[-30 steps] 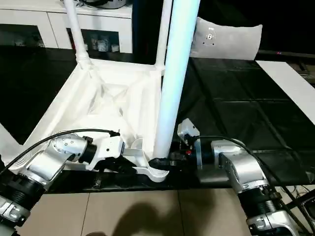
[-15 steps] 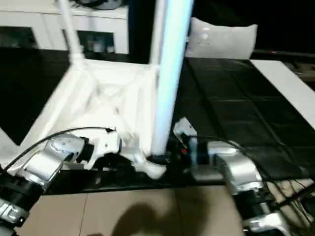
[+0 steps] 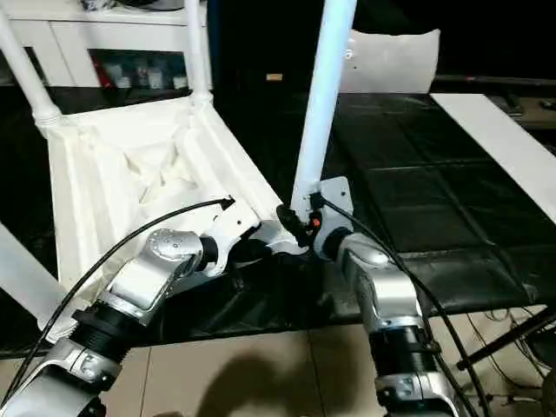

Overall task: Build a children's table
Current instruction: Rotate leg to tighten

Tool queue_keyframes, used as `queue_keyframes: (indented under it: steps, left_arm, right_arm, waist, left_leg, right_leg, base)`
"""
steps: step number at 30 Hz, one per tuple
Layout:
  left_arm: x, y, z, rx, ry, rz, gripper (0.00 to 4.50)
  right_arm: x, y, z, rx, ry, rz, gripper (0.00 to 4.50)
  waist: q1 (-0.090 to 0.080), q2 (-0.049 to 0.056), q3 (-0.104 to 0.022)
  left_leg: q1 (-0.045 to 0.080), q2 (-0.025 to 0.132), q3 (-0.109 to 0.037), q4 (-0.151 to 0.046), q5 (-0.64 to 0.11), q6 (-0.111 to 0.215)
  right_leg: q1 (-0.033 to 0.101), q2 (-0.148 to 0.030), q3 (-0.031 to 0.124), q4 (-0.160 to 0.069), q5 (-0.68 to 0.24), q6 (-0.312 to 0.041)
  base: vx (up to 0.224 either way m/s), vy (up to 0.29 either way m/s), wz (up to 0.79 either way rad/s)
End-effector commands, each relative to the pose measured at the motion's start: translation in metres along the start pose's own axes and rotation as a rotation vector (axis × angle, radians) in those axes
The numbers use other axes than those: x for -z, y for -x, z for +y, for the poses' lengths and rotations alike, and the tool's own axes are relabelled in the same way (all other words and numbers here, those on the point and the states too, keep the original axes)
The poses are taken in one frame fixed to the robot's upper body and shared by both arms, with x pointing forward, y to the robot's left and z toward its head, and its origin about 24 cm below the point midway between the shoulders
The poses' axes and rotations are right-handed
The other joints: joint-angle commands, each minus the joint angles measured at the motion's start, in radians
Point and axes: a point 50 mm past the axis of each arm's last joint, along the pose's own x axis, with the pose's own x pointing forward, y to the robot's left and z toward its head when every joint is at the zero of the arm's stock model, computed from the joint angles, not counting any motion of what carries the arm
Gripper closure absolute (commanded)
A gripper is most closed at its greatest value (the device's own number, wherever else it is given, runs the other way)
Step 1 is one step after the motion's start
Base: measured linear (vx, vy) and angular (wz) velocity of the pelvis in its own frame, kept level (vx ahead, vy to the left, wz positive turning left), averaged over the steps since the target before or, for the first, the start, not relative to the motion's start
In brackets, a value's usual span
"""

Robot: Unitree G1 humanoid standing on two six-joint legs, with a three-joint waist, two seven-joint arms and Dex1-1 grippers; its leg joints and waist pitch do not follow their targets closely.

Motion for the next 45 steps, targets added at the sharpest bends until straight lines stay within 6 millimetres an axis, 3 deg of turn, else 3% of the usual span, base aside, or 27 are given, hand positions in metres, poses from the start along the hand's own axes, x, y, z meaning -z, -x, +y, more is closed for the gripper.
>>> queue_keyframes:
  steps: [1,4,6,10,17,20,27,34,45]
  left_arm:
    - [-0.011,0.005,-0.002,0.037,-0.066,-0.108,4.50]
    - [-0.004,0.009,-0.003,0.076,-0.092,-0.083,4.50]
    - [0.003,0.014,-0.002,0.114,-0.127,-0.055,4.50]
    - [0.010,0.022,0.001,0.163,-0.197,-0.035,4.50]
    - [0.019,0.033,-0.001,0.319,-0.319,0.015,4.50]
    - [0.022,0.037,-0.002,0.371,-0.350,0.027,4.50]
    - [0.022,0.043,-0.009,0.507,-0.407,0.031,4.50]
    - [0.022,0.044,-0.009,0.538,-0.429,0.037,4.50]
    - [0.024,0.045,-0.010,0.529,-0.384,0.019,4.50]
  right_arm:
    - [0.006,0.004,0.003,-0.069,0.012,0.012,1.30]
    - [0.006,0.011,-0.003,-0.101,0.032,0.009,0.98]
    - [0.006,0.018,-0.011,-0.147,0.097,0.035,0.86]
    - [-0.001,0.031,-0.017,-0.290,0.163,0.025,0.63]
    - [-0.002,0.052,-0.018,-0.568,0.267,0.110,0.63]
    - [-0.001,0.055,-0.019,-0.637,0.282,0.141,0.98]
    - [0.001,0.054,-0.018,-0.748,0.325,0.206,1.44]
    - [0.003,0.051,-0.013,-0.813,0.304,0.216,2.12]
    - [0.014,0.045,-0.009,-0.880,0.170,0.208,2.54]
  waist:
    - [0.007,-0.004,-0.061]
    - [0.011,-0.002,-0.058]
    - [0.012,0.002,-0.057]
    - [0.014,-0.001,-0.056]
    - [0.020,-0.005,-0.062]
    - [0.026,-0.005,-0.060]
    - [0.035,-0.008,-0.059]
    - [0.049,-0.013,-0.060]
    - [0.051,-0.010,-0.062]
  left_leg:
    - [-0.001,0.051,-0.015,-0.056,-0.085,0.075]
    - [0.003,0.055,-0.016,-0.059,-0.133,0.055]
    - [0.004,0.056,-0.017,-0.061,-0.142,0.045]
    - [0.003,0.057,-0.018,-0.060,-0.168,0.046]
    - [0.002,0.060,-0.016,-0.051,-0.102,0.090]
    - [0.003,0.061,-0.015,-0.051,-0.112,0.095]
    - [0.007,0.064,-0.016,-0.054,-0.153,0.061]
    - [0.007,0.064,-0.015,-0.051,-0.132,0.063]
    - [0.004,0.062,-0.014,-0.049,-0.135,0.055]
  right_leg:
    - [0.064,-0.080,0.056,-0.071,-0.037,-0.208]
    - [0.060,-0.080,0.056,-0.080,-0.131,-0.188]
    - [0.058,-0.080,0.055,-0.081,-0.149,-0.183]
    - [0.059,-0.082,0.056,-0.083,-0.175,-0.175]
    - [0.058,-0.081,0.054,-0.066,-0.058,-0.222]
    - [0.056,-0.081,0.054,-0.066,-0.065,-0.232]
    - [0.053,-0.085,0.053,-0.069,-0.133,-0.226]
    - [0.053,-0.085,0.054,-0.065,-0.124,-0.221]
    - [0.054,-0.085,0.052,-0.064,-0.124,-0.229]
  base:
    - [0.000,0.000,0.00]
    - [0.000,0.000,0.00]
    - [0.000,0.000,0.00]
    - [0.000,0.000,0.00]
    - [0.000,0.000,0.00]
    - [0.000,0.000,0.00]
    - [0.000,0.000,0.00]
    - [0.000,0.000,0.00]
    - [0.000,0.000,0.00]
